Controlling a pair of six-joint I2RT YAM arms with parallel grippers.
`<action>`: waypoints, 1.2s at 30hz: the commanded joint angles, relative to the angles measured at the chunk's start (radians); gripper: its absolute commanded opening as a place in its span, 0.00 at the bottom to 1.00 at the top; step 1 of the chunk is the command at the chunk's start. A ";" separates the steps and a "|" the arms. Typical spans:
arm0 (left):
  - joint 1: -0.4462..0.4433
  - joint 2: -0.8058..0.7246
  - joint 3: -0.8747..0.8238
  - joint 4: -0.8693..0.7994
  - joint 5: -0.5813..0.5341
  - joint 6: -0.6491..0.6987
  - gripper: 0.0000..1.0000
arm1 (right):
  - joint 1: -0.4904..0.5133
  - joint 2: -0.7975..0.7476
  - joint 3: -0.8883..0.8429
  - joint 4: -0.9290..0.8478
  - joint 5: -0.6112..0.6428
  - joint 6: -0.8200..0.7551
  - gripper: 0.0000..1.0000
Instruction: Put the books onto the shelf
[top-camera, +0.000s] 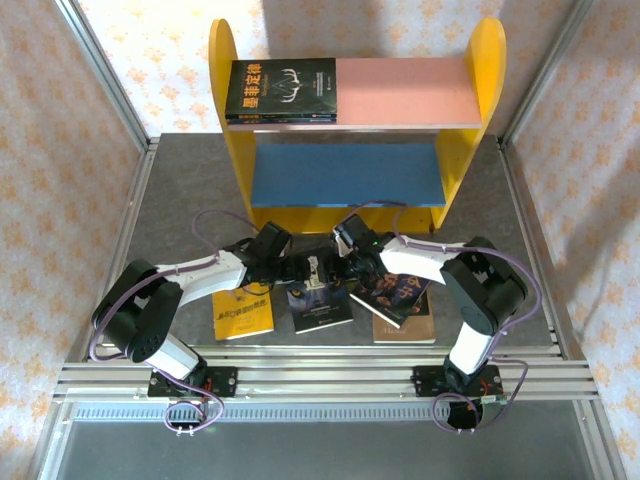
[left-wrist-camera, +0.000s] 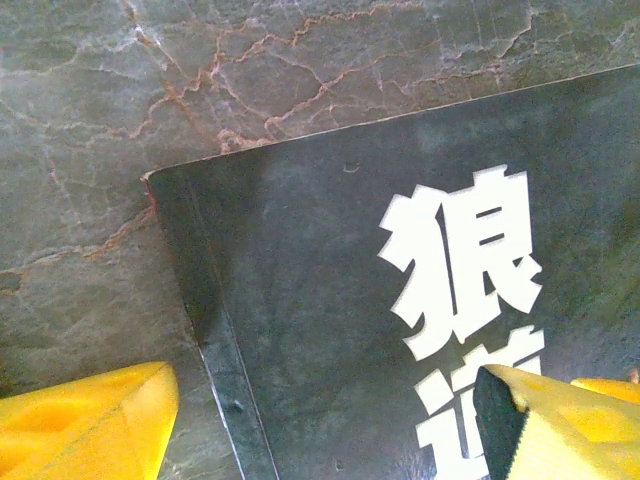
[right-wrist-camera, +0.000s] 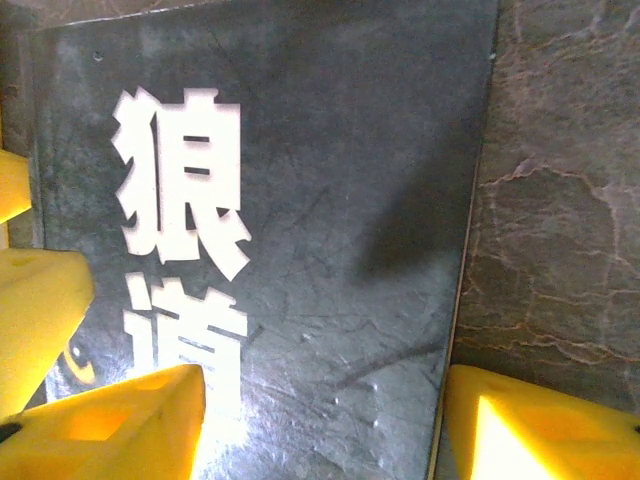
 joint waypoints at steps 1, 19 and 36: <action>-0.004 0.001 -0.027 0.006 -0.012 -0.020 0.81 | 0.026 0.027 0.002 0.003 0.055 -0.005 0.60; -0.054 0.016 -0.023 0.165 0.074 -0.068 0.80 | 0.032 0.076 -0.058 0.096 0.181 0.033 0.18; -0.059 -0.310 -0.060 0.002 -0.027 -0.086 0.81 | 0.082 0.100 -0.018 0.208 0.029 0.101 0.16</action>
